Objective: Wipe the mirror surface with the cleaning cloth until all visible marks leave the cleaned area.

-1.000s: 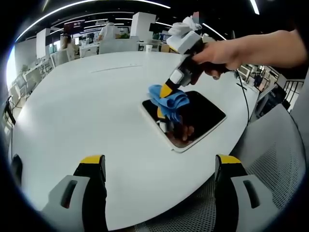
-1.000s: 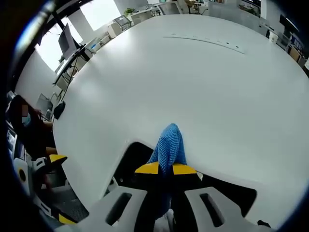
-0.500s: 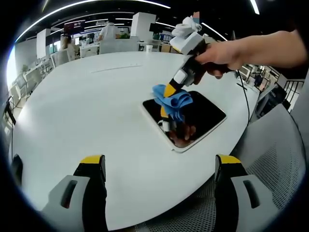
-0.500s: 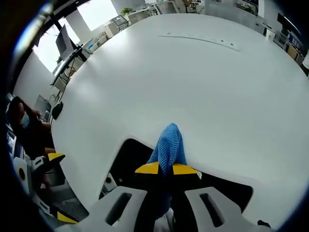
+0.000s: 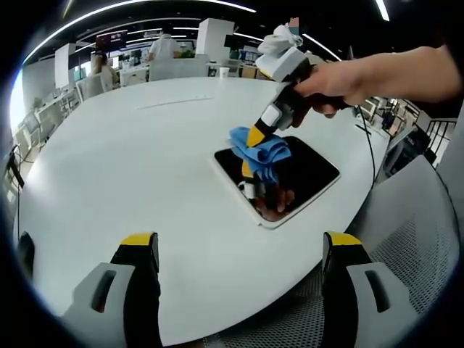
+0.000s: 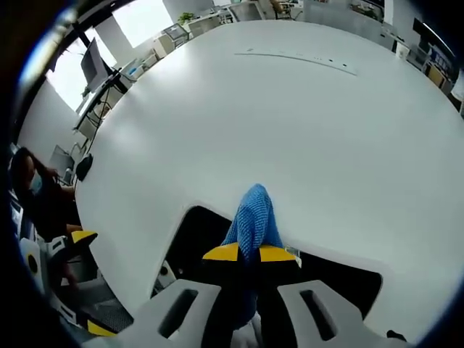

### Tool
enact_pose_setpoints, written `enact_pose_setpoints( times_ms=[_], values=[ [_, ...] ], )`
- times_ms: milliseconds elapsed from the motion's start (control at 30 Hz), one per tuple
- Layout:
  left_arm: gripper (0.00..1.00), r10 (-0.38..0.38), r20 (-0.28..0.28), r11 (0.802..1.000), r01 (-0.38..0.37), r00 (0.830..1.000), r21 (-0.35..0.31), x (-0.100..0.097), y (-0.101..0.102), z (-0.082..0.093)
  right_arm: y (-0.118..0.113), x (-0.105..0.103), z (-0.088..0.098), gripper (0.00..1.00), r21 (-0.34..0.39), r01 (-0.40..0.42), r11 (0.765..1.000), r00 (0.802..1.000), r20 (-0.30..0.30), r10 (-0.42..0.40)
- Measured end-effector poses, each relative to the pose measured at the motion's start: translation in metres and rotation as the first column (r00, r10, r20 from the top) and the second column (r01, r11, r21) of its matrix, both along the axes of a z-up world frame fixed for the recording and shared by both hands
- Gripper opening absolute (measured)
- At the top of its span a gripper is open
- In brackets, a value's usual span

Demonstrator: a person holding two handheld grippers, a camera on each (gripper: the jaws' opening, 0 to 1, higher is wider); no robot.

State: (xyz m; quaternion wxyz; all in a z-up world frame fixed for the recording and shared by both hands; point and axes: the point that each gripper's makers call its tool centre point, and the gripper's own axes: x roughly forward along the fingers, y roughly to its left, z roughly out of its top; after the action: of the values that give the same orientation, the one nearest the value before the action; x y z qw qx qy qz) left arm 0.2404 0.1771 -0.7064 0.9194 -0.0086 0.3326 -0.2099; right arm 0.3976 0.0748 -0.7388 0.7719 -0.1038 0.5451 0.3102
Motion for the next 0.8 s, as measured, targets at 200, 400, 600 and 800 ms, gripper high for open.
enact_pose_setpoints(
  times_ms=[200,400,600,800],
  values=[
    [0.92,0.000,0.003,1.000,0.000,1.000,0.003,-0.001,-0.001,0.003,-0.002,-0.006,0.000,0.02,0.013,0.014,1.000,1.000,-0.010,-0.014],
    [0.92,-0.002,0.003,1.000,0.002,1.000,0.005,-0.002,-0.002,0.004,-0.004,-0.015,0.000,0.02,0.029,0.032,0.999,0.999,-0.034,-0.031],
    [0.92,0.003,0.007,1.000,-0.003,1.000,0.010,-0.002,-0.002,0.006,-0.005,-0.025,0.000,0.02,0.025,0.026,0.999,0.999,-0.030,-0.025],
    [0.92,0.009,0.014,1.000,-0.009,1.000,0.014,-0.001,0.000,0.007,-0.007,-0.032,-0.001,0.02,0.029,0.036,0.999,0.999,-0.037,-0.035]
  ],
)
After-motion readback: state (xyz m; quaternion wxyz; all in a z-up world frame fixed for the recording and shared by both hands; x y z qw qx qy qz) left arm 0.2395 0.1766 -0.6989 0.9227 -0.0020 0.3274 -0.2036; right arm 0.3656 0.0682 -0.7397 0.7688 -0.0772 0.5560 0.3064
